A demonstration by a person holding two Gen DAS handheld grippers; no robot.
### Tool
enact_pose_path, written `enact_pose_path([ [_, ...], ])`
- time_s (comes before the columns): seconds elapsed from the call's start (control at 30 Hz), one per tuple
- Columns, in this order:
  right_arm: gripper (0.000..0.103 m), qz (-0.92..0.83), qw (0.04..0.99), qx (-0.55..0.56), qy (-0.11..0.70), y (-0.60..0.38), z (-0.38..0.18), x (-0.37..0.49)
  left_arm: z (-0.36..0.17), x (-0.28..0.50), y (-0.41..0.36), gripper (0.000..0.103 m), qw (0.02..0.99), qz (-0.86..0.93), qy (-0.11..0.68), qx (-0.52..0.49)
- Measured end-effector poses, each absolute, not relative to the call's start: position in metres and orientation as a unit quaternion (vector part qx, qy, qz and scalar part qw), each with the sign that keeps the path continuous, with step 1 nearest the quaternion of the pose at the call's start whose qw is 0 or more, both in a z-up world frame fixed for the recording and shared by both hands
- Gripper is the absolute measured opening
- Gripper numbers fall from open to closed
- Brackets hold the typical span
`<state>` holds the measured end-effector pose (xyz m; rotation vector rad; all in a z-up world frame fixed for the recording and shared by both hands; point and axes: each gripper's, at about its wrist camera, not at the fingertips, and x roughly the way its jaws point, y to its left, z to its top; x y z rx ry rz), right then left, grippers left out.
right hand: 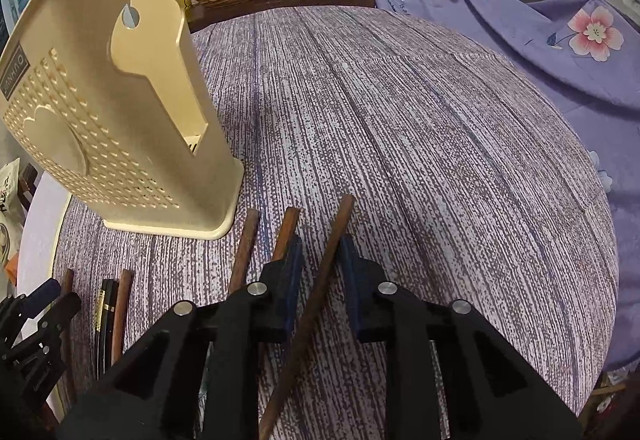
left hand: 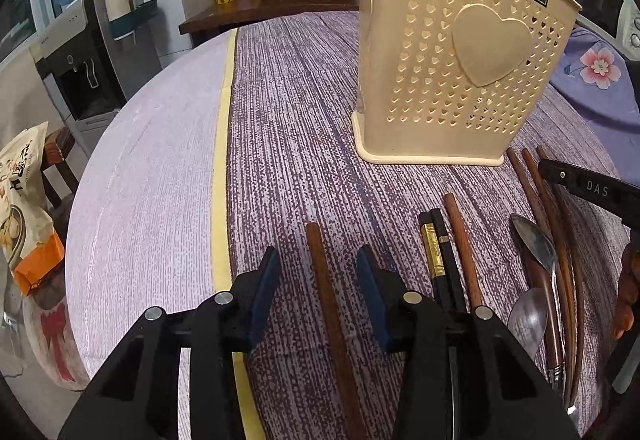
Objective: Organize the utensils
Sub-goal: 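Close the left gripper on a brown chopstick while the right gripper grasps another brown chopstick, then lift both held chopsticks and carry them above the beige utensil holder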
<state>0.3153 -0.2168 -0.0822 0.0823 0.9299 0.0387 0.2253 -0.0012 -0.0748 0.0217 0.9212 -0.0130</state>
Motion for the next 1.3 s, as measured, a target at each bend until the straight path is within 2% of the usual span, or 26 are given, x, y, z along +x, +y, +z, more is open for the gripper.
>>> enact_pose_path([
  [0.1, 0.012, 0.022, 0.893, 0.055, 0.447, -0.223, -0.082, 0.316, -0.075, 0.227, -0.004, 0.031, 0.897, -0.006, 0.442, 0.01],
  [0.3, 0.01, 0.031, 0.892, 0.062, 0.446, -0.225, -0.082, 0.318, -0.075, 0.231, -0.008, 0.009, 0.897, -0.005, 0.441, 0.013],
  [0.77, 0.009, 0.077, 0.889, 0.122, 0.435, -0.235, -0.074, 0.319, -0.072, 0.24, 0.0, 0.008, 0.9, -0.022, 0.434, -0.03],
  [1.0, 0.009, 0.122, 0.918, 0.116, 0.358, -0.236, -0.023, 0.295, -0.038, 0.229, 0.002, 0.008, 0.921, -0.05, 0.381, -0.055],
  [1.3, 0.006, 0.172, 0.954, 0.053, 0.241, -0.236, 0.058, 0.232, 0.041, 0.183, 0.003, 0.007, 0.956, -0.089, 0.272, -0.069],
])
